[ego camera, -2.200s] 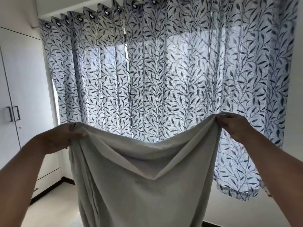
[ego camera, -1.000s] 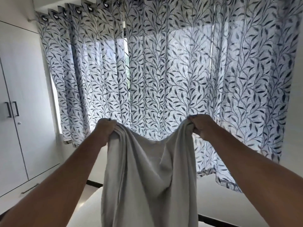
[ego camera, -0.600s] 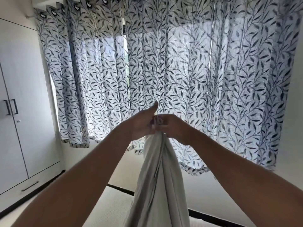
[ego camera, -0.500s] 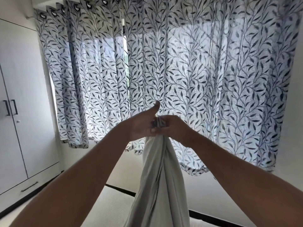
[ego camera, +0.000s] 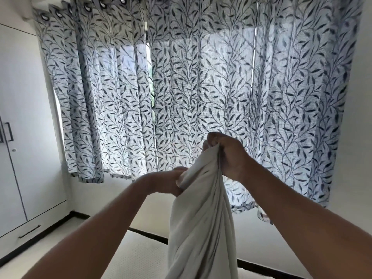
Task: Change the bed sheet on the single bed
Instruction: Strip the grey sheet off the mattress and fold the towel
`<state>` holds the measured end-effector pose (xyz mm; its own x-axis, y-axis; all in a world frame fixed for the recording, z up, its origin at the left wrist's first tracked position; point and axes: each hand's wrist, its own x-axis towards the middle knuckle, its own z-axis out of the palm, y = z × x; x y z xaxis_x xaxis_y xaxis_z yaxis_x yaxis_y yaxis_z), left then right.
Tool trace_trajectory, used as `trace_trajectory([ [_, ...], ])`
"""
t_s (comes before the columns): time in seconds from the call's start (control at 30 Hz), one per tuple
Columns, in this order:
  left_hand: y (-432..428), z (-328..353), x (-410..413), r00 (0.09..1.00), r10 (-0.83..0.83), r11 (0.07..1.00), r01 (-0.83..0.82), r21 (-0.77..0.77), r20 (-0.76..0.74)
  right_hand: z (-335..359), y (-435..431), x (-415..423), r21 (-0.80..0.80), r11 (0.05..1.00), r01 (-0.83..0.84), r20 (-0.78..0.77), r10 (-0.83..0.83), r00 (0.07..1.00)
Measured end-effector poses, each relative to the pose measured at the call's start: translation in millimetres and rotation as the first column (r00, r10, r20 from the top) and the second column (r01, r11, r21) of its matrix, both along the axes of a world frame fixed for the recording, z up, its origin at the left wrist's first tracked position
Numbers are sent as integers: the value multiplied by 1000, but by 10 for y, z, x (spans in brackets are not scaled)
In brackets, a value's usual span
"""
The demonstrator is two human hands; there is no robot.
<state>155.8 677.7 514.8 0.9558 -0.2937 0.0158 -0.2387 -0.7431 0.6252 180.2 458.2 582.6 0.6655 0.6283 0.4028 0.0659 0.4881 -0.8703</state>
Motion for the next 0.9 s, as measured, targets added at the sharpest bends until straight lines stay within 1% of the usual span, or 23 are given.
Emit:
trace_trajectory([
  [0.07, -93, -39, -2, 999, -28, 993, 24, 117, 33, 122, -64, -38, 39, 999, -38, 3, 38, 999],
  [0.13, -47, -68, 28, 994, 67, 981, -81, 177, 83, 224, -154, -4, 76, 997, 12, -21, -10, 1000],
  [0.17, 56, -66, 52, 977, 147, 968, -175, 182, 154, 270, -218, 50, 75, 995, 72, -30, -70, 997],
  [0.2, 196, -56, 79, 951, 213, 960, -246, 132, 223, 309, -283, 104, 46, 988, 145, -28, -144, 989],
  [0.23, 342, -11, 89, 921, 273, 958, -287, 12, 277, 333, -353, 166, -8, 977, 215, -6, -215, 977],
  [0.27, 476, 76, 74, 890, 339, 940, -302, -161, 306, 341, -413, 246, -77, 959, 274, 36, -272, 962],
  [0.3, 570, 203, 31, 850, 406, 902, -313, -297, 337, 341, -455, 284, -159, 932, 326, 101, -313, 944],
  [0.33, 656, 355, 2, 794, 471, 864, -328, -381, 385, 319, -474, 348, -246, 890, 384, 204, -340, 918],
  [0.4, 729, 704, -48, 661, 534, 843, -373, -387, 527, 303, -449, 436, -391, 769, 505, 465, -309, 830],
  [0.47, 732, 1051, -117, 536, 568, 820, -436, -372, 624, 383, -399, 501, -458, 635, 622, 651, -236, 722],
  [0.5, 734, 1231, -190, 476, 582, 805, -450, -386, 660, 500, -345, 542, -444, 560, 700, 734, -220, 642],
  [0.53, 722, 1371, -231, 415, 589, 799, -429, -421, 694, 611, -320, 583, -382, 474, 793, 816, -230, 531],
  [0.57, 701, 1533, -292, 347, 596, 796, -379, -473, 724, 770, -286, 620, -266, 384, 884, 882, -273, 384],
  [0.6, 662, 1676, -353, 288, 609, 790, -305, -532, 739, 917, -251, 651, -106, 314, 943, 911, -350, 219],
  [0.63, 622, 1824, -421, 238, 644, 765, -230, -602, 727, 1047, -207, 636, 52, 285, 957, 899, -430, 79],
  [0.67, 600, 1965, -481, 207, 692, 721, -162, -674, 691, 1158, -142, 644, 158, 274, 948, 880, -474, -10],
  [0.7, 594, 2064, -522, 214, 715, 696, -129, -707, 665, 1244, -95, 646, 180, 253, 950, 891, -452, -49],
  [0.73, 609, 2146, -529, 269, 701, 709, -165, -685, 661, 1334, -77, 661, 105, 217, 971, 932, -362, -20],
  [0.77, 653, 2158, -592, 358, 642, 766, -300, -568, 678, 1327, -47, 647, -23, 168, 986, 966, -251, 65],
  [0.8, 715, 2149, -618, 472, 587, 807, -414, -422, 658, 1321, -58, 682, -127, 112, 986, 973, -181, 146],
  [0.83, 770, 2100, -642, 551, 550, 827, -464, -317, 628, 1294, -78, 709, -160, 87, 983, 971, -164, 172],
  [0.87, 830, 2026, -670, 585, 539, 833, -478, -279, 607, 1251, -97, 730, -147, 97, 984, 966, -198, 164],
  [0.9, 864, 1946, -720, 591, 542, 836, -450, -314, 597, 1187, -108, 736, -129, 131, 983, 955, -252, 159],
])
